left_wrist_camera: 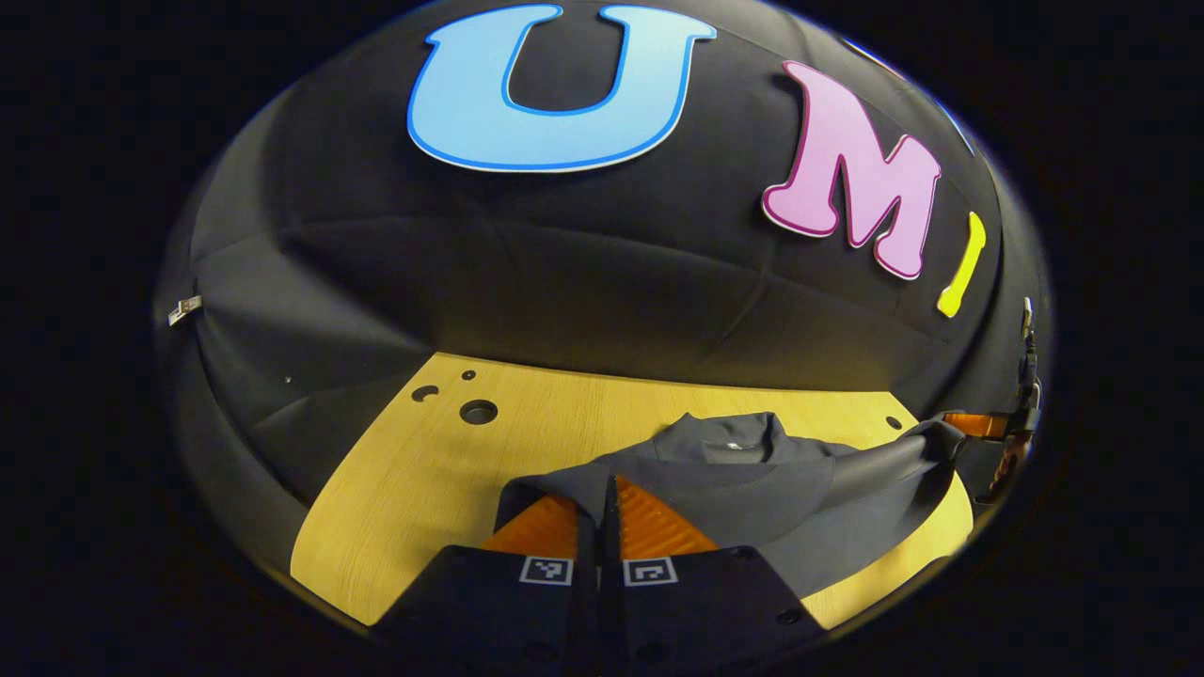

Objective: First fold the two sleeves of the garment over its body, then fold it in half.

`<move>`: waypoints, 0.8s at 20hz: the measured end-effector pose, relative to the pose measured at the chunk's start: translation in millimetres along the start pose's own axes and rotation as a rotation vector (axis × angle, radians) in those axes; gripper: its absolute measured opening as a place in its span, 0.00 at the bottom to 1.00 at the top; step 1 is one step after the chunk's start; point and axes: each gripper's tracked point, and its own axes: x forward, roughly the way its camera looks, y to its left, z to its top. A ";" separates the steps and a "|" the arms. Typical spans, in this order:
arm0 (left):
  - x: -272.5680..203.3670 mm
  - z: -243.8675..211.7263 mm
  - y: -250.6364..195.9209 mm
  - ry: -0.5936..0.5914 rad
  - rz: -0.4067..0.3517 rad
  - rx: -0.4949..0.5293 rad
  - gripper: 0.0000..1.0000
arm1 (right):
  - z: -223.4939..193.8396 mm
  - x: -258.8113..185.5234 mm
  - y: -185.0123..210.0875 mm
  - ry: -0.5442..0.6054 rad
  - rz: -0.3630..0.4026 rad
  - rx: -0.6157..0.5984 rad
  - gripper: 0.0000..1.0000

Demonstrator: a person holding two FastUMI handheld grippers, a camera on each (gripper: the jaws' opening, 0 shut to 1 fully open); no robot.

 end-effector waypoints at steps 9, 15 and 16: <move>71.1 -19.2 3.6 0.015 0.018 0.041 0.05 | -29.4 67.5 -22.2 0.035 -0.009 -0.055 0.05; 103.6 -49.9 12.4 0.073 0.037 0.045 0.05 | -56.8 101.1 -30.4 0.080 -0.019 -0.051 0.05; 107.2 -55.8 15.0 0.083 0.045 0.041 0.05 | -62.5 105.6 -32.0 0.093 -0.024 -0.050 0.05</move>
